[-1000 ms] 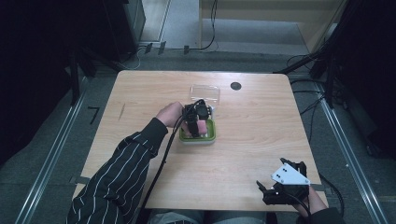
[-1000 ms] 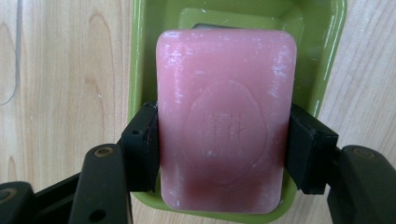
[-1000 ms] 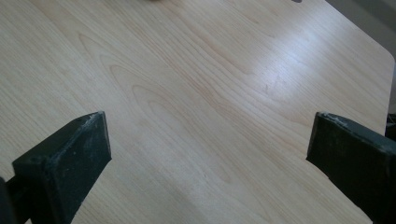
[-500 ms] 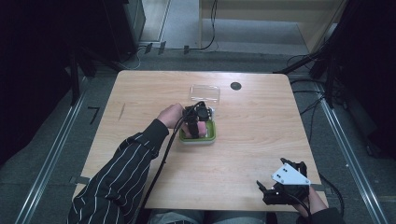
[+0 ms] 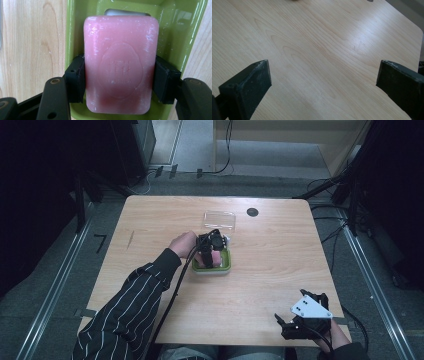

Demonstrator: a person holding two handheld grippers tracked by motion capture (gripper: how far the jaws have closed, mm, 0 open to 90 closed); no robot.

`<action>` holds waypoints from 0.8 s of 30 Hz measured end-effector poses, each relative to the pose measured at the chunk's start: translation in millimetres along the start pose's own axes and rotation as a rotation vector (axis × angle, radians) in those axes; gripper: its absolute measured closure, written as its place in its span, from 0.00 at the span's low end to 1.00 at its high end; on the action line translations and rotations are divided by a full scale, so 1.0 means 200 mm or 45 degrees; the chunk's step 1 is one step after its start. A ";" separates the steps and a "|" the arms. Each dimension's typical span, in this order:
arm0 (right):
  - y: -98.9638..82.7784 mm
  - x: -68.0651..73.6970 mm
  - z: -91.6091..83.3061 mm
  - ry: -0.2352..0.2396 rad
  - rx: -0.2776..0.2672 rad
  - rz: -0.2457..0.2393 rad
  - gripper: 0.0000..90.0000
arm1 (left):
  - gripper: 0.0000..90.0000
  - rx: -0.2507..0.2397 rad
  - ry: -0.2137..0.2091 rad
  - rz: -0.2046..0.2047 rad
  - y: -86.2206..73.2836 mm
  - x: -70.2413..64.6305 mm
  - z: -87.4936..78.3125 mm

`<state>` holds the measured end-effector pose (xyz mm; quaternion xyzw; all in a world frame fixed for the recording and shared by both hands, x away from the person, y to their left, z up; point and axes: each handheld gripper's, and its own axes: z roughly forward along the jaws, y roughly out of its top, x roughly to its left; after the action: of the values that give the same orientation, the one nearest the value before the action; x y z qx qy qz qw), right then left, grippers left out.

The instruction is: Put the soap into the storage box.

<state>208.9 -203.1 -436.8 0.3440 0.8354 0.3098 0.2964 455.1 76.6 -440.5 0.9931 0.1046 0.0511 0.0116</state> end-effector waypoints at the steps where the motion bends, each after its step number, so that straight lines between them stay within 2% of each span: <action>1: 0.00 0.00 0.00 0.000 0.000 0.000 0.00 | 0.43 0.000 0.003 -0.007 0.00 0.00 0.00; 9: 0.00 0.00 0.00 0.000 -0.003 -0.003 0.00 | 0.41 -0.010 -0.021 -0.062 -0.01 0.01 -0.01; 12: 0.00 0.00 0.00 0.002 -0.004 -0.003 0.00 | 0.34 -0.036 -0.043 -0.069 -0.01 0.01 -0.03; 13: 0.00 0.00 0.00 0.002 -0.004 -0.003 0.00 | 0.30 -0.047 -0.004 -0.071 -0.01 0.00 -0.06; 15: 0.01 0.00 0.00 0.003 -0.003 -0.001 0.00 | 0.18 -0.057 0.018 -0.083 -0.01 0.00 -0.07; 24: 0.01 0.00 0.01 0.010 -0.009 -0.012 0.00 | 0.15 -0.068 0.051 -0.118 -0.03 -0.01 -0.12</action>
<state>211.1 -201.2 -436.6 0.3379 0.8371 0.3126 0.2957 449.8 82.9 -416.8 0.9853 0.1495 0.0731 0.0381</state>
